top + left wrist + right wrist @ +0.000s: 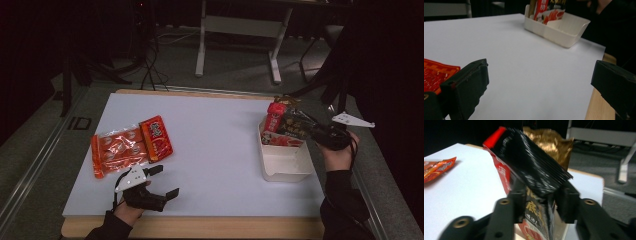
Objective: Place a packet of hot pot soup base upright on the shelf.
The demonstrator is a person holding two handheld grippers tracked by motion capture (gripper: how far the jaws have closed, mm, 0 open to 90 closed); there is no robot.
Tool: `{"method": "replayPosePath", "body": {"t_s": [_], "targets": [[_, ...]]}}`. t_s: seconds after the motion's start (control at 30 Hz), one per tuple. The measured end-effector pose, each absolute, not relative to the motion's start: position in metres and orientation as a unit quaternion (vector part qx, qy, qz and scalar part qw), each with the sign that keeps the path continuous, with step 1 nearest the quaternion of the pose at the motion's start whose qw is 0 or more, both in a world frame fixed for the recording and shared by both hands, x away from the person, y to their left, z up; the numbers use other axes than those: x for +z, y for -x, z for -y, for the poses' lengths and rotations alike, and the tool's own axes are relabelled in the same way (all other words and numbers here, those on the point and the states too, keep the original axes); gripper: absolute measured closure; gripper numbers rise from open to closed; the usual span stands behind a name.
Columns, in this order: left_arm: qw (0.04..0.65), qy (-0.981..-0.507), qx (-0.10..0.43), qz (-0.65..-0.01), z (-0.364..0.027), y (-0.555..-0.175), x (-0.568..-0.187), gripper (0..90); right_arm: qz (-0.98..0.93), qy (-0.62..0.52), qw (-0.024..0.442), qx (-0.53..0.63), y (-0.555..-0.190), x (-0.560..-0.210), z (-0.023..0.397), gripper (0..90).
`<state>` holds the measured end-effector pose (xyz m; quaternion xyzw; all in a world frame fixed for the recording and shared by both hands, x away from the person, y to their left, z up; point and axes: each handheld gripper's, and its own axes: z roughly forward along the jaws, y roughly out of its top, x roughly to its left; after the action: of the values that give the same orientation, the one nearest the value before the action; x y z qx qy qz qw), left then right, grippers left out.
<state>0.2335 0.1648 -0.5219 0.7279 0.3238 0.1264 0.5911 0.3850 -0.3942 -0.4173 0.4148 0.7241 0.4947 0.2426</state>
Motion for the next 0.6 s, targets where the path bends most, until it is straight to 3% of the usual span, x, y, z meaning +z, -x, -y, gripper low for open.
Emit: {"method": "replayPosePath", "body": {"t_s": [0.07, 0.17, 0.23, 0.4, 0.47, 0.6], "targets": [[0.588, -0.729, 0.126, -0.326, -0.165, -0.234, -0.522, 1.5, -0.715, -0.413, 0.262, 0.5, -0.378, -0.406, 0.393, 47.3], [0.589, -0.729, 0.124, -0.326, -0.167, -0.234, -0.522, 1.6, -0.699, -0.415, 0.28, 0.511, -0.371, -0.392, 0.394, 39.3], [0.587, -0.73, 0.11, -0.333, -0.168, -0.235, -0.521, 1.6, -0.693, -0.413, 0.285, 0.517, -0.368, -0.388, 0.394, 37.5], [0.567, -0.741, 0.086, -0.35, -0.168, -0.236, -0.519, 3.9, -0.692, -0.389, 0.283, 0.538, -0.348, -0.372, 0.373, 18.2], [0.56, -0.749, 0.079, -0.344, -0.168, -0.236, -0.517, 4.0, -0.695, -0.377, 0.265, 0.552, -0.341, -0.371, 0.364, 13.7], [0.553, -0.755, 0.083, -0.342, -0.17, -0.236, -0.516, 5.9, -0.704, -0.356, 0.253, 0.56, -0.33, -0.37, 0.349, 13.5]]}}
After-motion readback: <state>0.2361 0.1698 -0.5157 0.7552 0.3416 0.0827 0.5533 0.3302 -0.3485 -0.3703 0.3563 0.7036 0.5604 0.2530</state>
